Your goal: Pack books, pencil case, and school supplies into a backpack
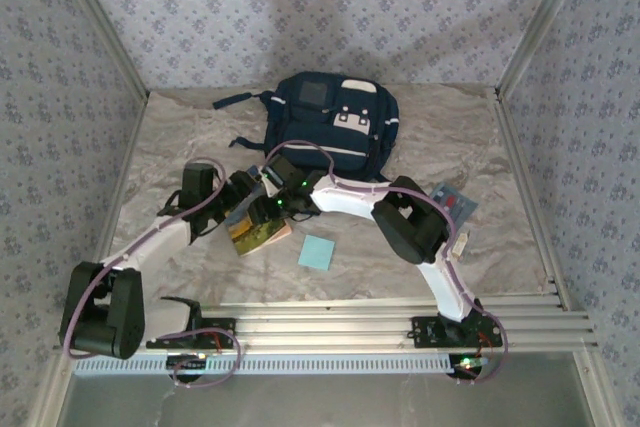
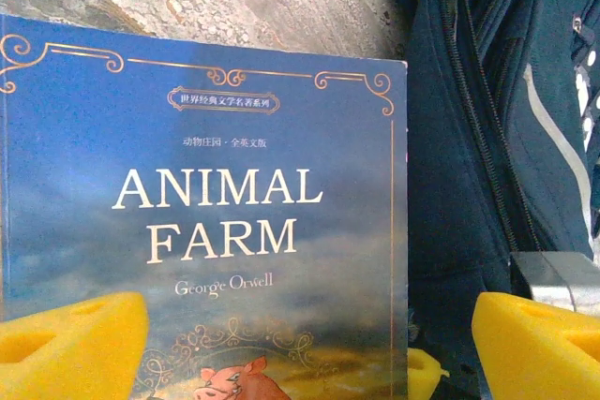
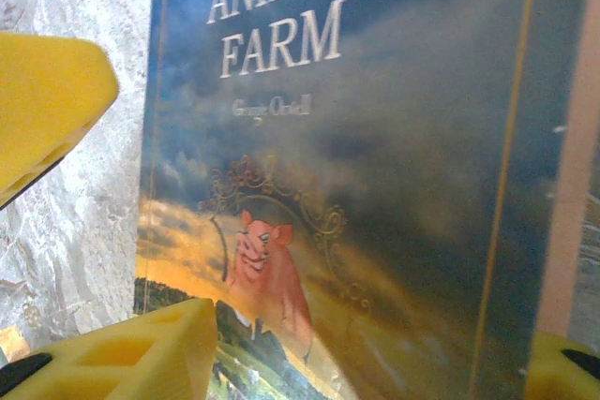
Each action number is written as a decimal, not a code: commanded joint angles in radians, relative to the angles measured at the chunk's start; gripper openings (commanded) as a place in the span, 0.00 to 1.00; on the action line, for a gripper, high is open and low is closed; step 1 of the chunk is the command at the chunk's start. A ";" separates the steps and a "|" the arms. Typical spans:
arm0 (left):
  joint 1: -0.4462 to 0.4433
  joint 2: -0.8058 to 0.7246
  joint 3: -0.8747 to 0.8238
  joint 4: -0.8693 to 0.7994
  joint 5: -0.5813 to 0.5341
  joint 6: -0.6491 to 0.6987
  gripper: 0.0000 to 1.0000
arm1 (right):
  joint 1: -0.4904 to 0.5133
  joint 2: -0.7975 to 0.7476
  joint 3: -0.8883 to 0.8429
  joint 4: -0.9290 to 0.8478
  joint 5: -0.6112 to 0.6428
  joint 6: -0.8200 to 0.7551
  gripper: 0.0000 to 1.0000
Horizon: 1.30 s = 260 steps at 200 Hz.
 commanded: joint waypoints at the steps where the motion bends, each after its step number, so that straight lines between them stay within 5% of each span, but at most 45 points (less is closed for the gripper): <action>1: -0.003 -0.022 0.039 -0.053 -0.016 0.048 0.90 | -0.026 0.006 -0.022 -0.026 0.013 0.034 0.52; 45: 0.024 -0.066 0.069 -0.218 -0.112 0.105 0.92 | -0.049 -0.043 -0.044 -0.021 0.030 0.039 0.52; 135: 0.109 -0.094 -0.090 -0.097 -0.014 0.090 0.90 | -0.091 -0.023 -0.058 0.062 -0.097 0.144 0.00; 176: 0.110 -0.109 -0.156 -0.033 0.001 0.083 0.89 | -0.142 -0.033 -0.122 0.325 -0.300 0.370 0.00; 260: 0.109 -0.058 -0.239 0.269 0.048 0.027 0.91 | -0.215 -0.062 -0.234 0.673 -0.417 0.659 0.00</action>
